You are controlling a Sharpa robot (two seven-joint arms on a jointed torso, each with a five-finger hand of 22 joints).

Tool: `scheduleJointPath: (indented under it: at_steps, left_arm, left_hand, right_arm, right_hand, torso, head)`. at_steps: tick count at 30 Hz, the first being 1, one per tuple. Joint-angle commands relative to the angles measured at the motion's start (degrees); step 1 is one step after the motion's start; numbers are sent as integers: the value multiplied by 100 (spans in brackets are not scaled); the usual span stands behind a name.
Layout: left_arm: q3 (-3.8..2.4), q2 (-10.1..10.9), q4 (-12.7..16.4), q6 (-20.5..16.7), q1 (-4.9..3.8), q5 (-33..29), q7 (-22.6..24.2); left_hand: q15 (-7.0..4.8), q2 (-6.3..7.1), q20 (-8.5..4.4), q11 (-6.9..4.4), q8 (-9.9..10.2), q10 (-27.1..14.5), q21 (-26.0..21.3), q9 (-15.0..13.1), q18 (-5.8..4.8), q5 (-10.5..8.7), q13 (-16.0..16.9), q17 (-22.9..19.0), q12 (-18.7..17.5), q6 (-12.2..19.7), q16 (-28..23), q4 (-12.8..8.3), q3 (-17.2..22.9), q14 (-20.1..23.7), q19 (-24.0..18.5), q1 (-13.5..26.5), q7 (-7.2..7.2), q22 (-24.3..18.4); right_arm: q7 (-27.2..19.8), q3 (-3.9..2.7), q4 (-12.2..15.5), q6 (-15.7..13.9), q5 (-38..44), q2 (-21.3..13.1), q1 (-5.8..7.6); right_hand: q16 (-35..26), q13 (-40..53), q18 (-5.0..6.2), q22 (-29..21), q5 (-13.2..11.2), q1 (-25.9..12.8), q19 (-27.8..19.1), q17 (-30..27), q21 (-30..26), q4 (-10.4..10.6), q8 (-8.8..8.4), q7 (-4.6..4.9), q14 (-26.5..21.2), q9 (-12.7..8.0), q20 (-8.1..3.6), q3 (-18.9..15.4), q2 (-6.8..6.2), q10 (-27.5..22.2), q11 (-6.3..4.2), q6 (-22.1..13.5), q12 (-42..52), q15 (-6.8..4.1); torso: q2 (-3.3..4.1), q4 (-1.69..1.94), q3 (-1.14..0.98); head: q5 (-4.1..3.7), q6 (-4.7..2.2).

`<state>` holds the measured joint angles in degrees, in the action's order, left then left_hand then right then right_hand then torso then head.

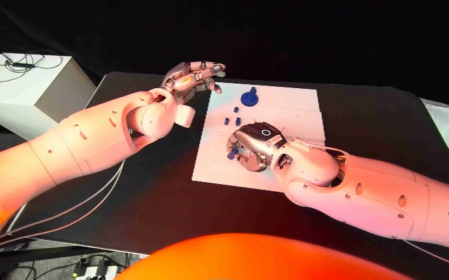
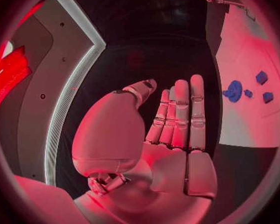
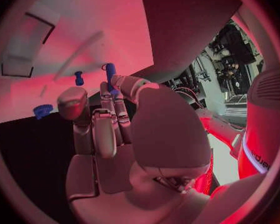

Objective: Assemble the parts on the task board

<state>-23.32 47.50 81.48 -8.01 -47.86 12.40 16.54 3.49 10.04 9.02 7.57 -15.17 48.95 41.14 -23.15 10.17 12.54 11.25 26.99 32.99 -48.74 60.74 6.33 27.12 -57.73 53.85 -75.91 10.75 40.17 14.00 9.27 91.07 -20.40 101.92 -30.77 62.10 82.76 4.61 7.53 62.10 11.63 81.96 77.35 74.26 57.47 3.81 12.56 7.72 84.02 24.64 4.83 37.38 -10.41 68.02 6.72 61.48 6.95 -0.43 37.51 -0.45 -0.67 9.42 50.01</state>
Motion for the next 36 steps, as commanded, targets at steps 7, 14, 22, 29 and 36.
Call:
scheduleJointPath:
  at_steps: [7,14,22,29,36]
  left_arm:
    - [-2,-10,7,98,-3,7,25]
    - [-2,-7,8,114,-3,7,10]
    - [-2,-5,12,119,-3,7,3]
    - [-2,-6,9,122,-3,7,1]
    - [-2,-13,9,121,-3,7,-4]
  left_hand:
    - [5,-16,8,-7,-23,-39,-21,-9,34,15,-9,1,20,31,-7,37,9,7,33,13,13,-7]
    - [6,-13,6,-6,-31,-48,-41,-11,34,13,-12,2,27,33,-7,52,4,11,47,-6,15,-23]
    - [6,-13,6,-6,-31,-48,-41,-11,34,13,-12,2,27,33,-7,52,4,11,47,-6,15,-23]
    - [6,-13,6,-6,-31,-48,-41,-11,34,13,-12,2,27,33,-7,52,4,11,47,-6,15,-23]
    - [8,-15,6,-4,-35,-54,-51,-11,33,12,-14,2,30,34,-7,68,-1,13,53,-5,16,-31]
  right_arm:
    - [51,5,-50,20,93,31,-26]
    - [69,5,-107,-6,102,63,-40]
    - [77,6,-172,55,105,101,-48]
    - [37,14,-223,98,82,141,-57]
    - [-185,27,-285,-30,-170,201,-59]
  right_hand:
    - [-13,7,-64,0,28,-9,-18,1,-19,-12,15,5,271,8,-16,38,70,307,-287,49,11,-46]
    - [-13,7,-64,0,28,-9,-18,1,-19,-12,15,5,271,8,-16,38,70,307,-287,49,11,-46]
    - [-16,8,-61,-9,35,-11,-23,-6,-32,-19,17,7,270,12,-16,44,71,310,-286,47,7,-46]
    - [-22,5,-52,-45,40,-38,-46,-17,-81,-22,15,18,267,18,-13,51,66,297,-275,28,-15,-40]
    - [-34,-67,-41,-129,-69,-379,-121,-44,-246,93,-172,136,255,-7,91,-141,-136,-86,-132,-381,-305,89]
  torso:
    - [-5,0,-1]
    - [3,-1,2]
    - [6,3,4]
    - [2,-6,2]
    - [0,-7,-4]
  head:
    - [15,-1]
    - [23,-1]
    - [27,-1]
    - [38,-1]
    - [37,-1]
